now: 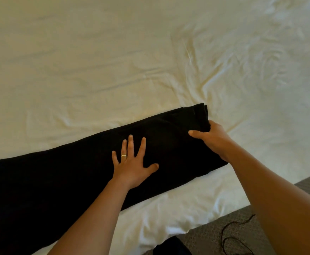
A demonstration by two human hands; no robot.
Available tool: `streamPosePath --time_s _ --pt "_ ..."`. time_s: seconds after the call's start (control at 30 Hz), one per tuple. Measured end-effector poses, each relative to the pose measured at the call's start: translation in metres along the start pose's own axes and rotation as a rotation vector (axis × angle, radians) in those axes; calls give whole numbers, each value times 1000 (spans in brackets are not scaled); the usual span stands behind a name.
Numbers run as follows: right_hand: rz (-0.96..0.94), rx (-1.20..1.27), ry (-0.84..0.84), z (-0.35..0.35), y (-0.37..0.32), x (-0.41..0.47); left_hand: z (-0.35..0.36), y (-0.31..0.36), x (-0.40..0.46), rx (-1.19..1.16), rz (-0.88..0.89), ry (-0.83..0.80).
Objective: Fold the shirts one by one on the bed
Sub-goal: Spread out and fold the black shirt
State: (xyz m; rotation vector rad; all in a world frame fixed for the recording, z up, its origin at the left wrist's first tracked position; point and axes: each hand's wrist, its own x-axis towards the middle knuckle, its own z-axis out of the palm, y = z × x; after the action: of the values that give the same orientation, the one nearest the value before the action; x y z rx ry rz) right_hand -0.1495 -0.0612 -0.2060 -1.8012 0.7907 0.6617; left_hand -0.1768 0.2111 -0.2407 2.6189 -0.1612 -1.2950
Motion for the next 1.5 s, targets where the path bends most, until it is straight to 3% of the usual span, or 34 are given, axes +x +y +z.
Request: streamPosePath --time_s 0.07,0.17,0.23,0.33,0.4,0.47,0.5,0.57,0.63,0.7,0.83,1.0,1.2,1.33,1.5 --pt "-85 -145 61 9 -11 -14 -13 -2 -10 -187 21 130" --pt "-194 -315 119 30 -39 -42 -36 -2 -30 -716 -2 345" --pt "-268 -381 123 54 -60 -66 -49 -4 -46 -1101 -40 308" --pt "-412 -407 93 105 -84 -100 -63 -27 -74 -1453 -110 151" --pt "-447 -378 -64 141 -91 -115 -66 -54 -91 -1647 -91 78" --pt "-380 -168 -281 177 -89 -128 -64 -89 -106 -1836 11 18" --pt "-339 -42 -298 186 -83 -130 -63 -98 -110 -1889 50 -16" --pt "-389 0 -91 213 -66 -128 -55 -124 -114 -1871 65 -31" --pt "-473 -194 160 226 -40 -119 -48 -134 -110 -1772 -25 41" --pt "-485 -418 221 234 -16 -112 -43 -141 -107 -1691 -123 160" --pt "-497 -543 208 244 5 -108 -49 -163 -121 -1689 -14 192" --pt "-630 -697 67 291 -11 -119 -65 -237 -158 -1697 31 247" --pt "-715 -989 56 368 -20 -138 -43 -340 -180 -1807 -128 235" --pt "-688 -1181 26 385 -2 -131 -11 -367 -166 -1751 -299 214" --pt "-707 -1089 28 379 -21 -122 -2 -365 -157 -1636 -412 352"
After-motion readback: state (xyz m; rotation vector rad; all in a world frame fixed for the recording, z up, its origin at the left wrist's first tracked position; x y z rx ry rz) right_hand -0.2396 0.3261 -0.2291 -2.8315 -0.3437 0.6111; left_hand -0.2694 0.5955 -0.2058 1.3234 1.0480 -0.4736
